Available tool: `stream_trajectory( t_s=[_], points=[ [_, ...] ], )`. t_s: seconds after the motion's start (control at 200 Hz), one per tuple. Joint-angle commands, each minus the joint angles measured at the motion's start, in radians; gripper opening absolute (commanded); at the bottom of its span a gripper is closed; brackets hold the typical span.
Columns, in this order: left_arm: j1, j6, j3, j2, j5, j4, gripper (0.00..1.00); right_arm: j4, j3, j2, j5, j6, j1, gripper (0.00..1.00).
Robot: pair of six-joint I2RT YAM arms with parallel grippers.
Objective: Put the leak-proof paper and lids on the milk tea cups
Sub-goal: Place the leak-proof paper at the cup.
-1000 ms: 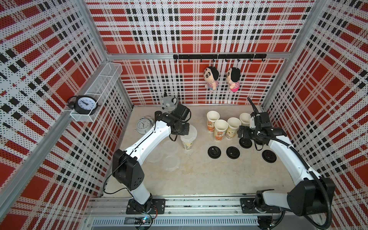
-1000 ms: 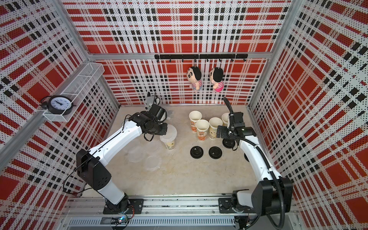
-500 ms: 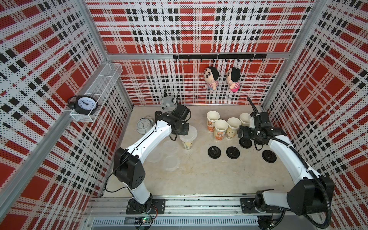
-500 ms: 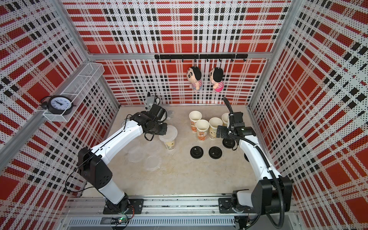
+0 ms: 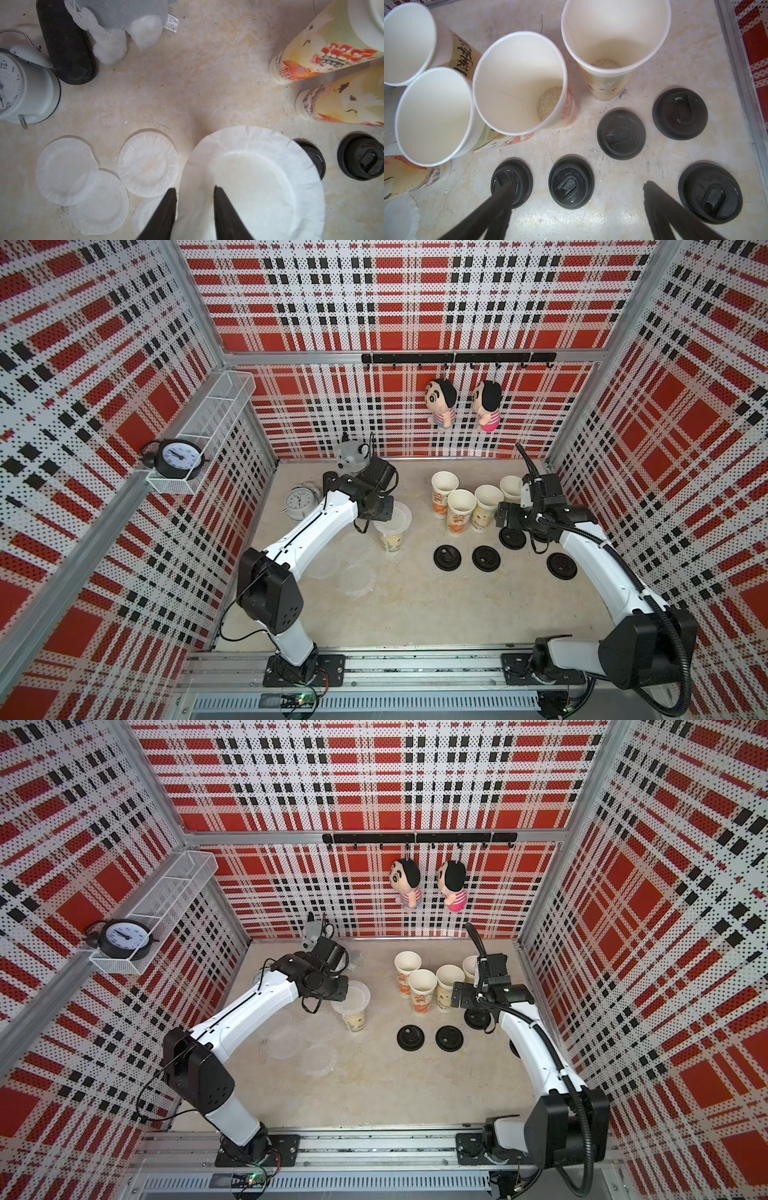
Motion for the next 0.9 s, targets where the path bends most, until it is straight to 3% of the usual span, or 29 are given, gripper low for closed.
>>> stream_trajectory(
  t_s=[0.0, 0.581, 0.897],
  points=[
    [0.009, 0.006, -0.004, 0.007, -0.013, 0.020, 0.40, 0.013, -0.008, 0.001, -0.008, -0.011, 0.004, 1.00],
    [0.010, 0.010, 0.012, -0.008, -0.015, 0.023, 0.66, 0.013, -0.014, -0.023, -0.011, -0.009, 0.005, 1.00],
    [0.016, 0.007, 0.068, -0.096, 0.001, 0.093, 0.75, -0.074, -0.024, -0.055, 0.082, 0.050, -0.008, 1.00]
  ],
)
